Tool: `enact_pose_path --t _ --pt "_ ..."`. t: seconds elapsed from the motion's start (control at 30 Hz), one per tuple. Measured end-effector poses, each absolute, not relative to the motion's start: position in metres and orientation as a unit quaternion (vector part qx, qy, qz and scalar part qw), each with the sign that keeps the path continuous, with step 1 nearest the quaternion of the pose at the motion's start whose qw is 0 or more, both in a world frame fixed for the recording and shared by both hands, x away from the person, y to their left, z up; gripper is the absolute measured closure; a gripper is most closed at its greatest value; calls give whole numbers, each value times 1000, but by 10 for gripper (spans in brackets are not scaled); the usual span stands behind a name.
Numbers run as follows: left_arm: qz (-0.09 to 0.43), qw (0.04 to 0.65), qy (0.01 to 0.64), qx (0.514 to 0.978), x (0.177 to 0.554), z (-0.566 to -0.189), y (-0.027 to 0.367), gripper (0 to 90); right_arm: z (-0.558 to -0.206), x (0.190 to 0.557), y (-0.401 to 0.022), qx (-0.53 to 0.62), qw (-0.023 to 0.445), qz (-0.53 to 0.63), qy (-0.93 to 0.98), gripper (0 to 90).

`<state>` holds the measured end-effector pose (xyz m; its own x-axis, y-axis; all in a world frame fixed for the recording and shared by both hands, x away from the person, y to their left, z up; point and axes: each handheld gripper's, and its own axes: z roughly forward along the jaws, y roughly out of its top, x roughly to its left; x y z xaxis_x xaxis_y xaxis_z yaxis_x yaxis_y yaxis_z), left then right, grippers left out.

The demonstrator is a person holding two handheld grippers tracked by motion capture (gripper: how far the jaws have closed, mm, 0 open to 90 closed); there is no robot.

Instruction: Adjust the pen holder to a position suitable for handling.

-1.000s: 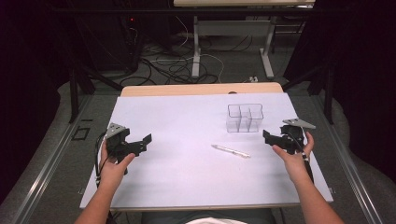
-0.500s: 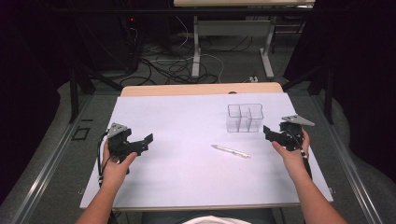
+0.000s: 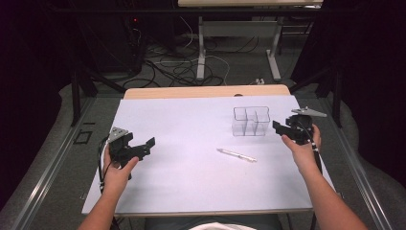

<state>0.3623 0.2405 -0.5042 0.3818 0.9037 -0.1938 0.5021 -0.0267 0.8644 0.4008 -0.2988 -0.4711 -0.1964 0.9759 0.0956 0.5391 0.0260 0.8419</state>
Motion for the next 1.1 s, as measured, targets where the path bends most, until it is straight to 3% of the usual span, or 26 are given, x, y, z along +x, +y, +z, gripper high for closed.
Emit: enact_pose_path --t 0.47,1.1 --pt "212 466 516 687 362 -506 241 47 -448 435 -294 550 266 360 704 625" --pt "207 461 521 688 365 -508 242 53 -465 468 -300 566 261 352 698 830"
